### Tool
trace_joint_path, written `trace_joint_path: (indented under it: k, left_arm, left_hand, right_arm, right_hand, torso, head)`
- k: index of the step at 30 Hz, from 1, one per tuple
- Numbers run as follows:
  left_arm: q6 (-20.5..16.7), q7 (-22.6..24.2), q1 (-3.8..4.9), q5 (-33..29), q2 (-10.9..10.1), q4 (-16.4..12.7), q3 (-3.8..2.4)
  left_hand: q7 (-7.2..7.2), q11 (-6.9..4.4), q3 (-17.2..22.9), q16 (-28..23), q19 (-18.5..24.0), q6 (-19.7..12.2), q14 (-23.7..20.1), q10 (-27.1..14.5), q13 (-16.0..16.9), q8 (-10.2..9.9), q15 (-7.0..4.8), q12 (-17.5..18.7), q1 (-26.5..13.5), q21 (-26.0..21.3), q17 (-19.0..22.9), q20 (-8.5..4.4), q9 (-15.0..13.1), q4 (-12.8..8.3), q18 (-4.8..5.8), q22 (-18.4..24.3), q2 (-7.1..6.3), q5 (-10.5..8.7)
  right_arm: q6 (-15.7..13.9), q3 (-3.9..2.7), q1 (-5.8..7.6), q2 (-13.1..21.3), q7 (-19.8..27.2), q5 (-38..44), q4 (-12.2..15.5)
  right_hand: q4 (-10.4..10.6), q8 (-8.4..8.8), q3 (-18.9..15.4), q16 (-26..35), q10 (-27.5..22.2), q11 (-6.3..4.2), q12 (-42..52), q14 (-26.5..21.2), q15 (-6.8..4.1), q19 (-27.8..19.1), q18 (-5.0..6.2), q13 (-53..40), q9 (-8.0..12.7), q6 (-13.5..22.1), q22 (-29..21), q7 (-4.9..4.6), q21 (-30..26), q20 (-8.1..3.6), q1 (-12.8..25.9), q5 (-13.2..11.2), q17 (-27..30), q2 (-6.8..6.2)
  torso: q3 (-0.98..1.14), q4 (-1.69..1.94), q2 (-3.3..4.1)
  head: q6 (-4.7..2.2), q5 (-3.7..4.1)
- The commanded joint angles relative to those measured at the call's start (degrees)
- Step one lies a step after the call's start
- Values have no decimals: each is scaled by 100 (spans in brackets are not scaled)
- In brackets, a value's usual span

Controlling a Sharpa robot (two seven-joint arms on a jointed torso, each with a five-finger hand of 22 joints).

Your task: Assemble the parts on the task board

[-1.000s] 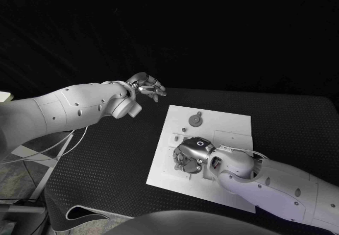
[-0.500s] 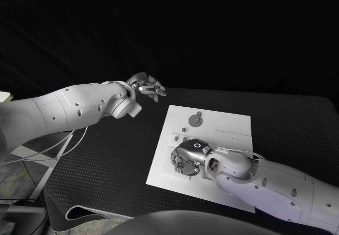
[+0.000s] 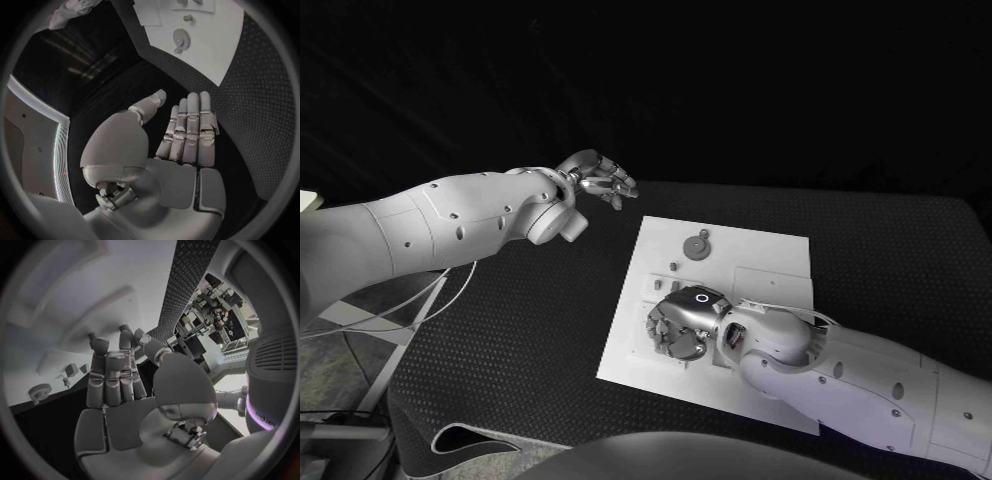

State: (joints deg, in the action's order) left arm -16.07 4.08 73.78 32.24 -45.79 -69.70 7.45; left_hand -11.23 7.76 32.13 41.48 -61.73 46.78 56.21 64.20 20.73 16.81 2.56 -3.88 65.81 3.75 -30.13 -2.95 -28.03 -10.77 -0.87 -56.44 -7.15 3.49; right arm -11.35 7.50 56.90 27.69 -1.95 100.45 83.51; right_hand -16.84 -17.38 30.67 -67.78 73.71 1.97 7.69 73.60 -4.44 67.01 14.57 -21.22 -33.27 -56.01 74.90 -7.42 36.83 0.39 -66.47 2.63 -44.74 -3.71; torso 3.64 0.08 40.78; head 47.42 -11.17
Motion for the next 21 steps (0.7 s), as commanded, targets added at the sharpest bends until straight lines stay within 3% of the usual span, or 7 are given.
trace_joint_path:
  k: [1,7,9,11,17,21]
  left_arm:
    - [61,14,6,-39,2,-6,-3]
    - [57,11,6,-39,-3,-4,-3]
    - [51,11,6,-39,-6,-4,-3]
    - [38,23,6,-39,-3,-3,-3]
    - [1,36,6,-56,-5,4,-3]
    - [7,40,6,-62,3,31,-3]
  left_hand:
    - [-8,-8,-5,-39,-20,-30,53,-31,8,22,2,-6,-44,19,-9,-12,8,28,-94,8,35,4]
    - [-9,-8,-6,-43,-19,-32,53,-32,8,22,3,-6,-47,18,-12,-11,10,33,-94,9,35,4]
    - [-9,-7,-6,-44,-18,-33,53,-33,7,22,3,-5,-49,18,-13,-11,10,35,-94,10,34,4]
    - [-9,-7,-7,-45,-18,-34,52,-34,7,22,3,-5,-49,18,-14,-11,11,36,-94,10,33,4]
    - [-9,-8,-7,-47,-18,-34,53,-33,8,23,3,-6,-52,19,-17,-11,11,39,-94,10,32,4]
    - [-9,-8,-7,-48,-19,-33,54,-33,8,24,3,-6,-53,19,-19,-12,12,42,-94,11,31,4]
  right_arm:
    - [-72,32,-34,34,62,-275,-54]
    - [-320,32,-30,62,198,-397,-52]
    - [-355,32,-26,93,223,-432,-30]
    - [-335,32,-10,146,206,-488,1]
    - [-499,30,84,351,251,-762,147]
    - [-683,-8,288,625,367,-1096,399]
  right_hand:
    - [7,222,-55,-35,-176,104,-105,-9,95,-34,43,28,134,352,106,-130,13,23,67,14,9,-205]
    - [19,468,-128,-43,-606,277,-366,-59,269,-65,43,105,257,788,90,-295,-12,44,138,12,13,-516]
    - [24,533,-140,-41,-760,343,-414,-111,331,-105,41,129,288,930,87,-219,-34,69,161,7,14,-616]
    - [24,537,-168,-48,-854,377,-420,-135,363,-122,40,142,292,955,89,-231,-40,82,204,11,11,-679]
    - [24,522,-310,-81,-895,394,-386,-164,382,-135,43,129,287,972,100,-224,-34,98,367,12,2,-729]
    - [21,505,-353,-105,-858,380,-353,-164,368,-123,43,101,281,971,102,-249,-24,88,388,13,1,-697]
  torso:
    - [11,-3,2]
    - [16,0,2]
    - [11,-6,1]
    - [9,-8,0]
    - [13,2,2]
    - [18,-2,-7]
  head:
    - [-1,5]
    - [-10,20]
    - [-26,36]
    - [-30,40]
    - [-28,48]
    - [-50,69]
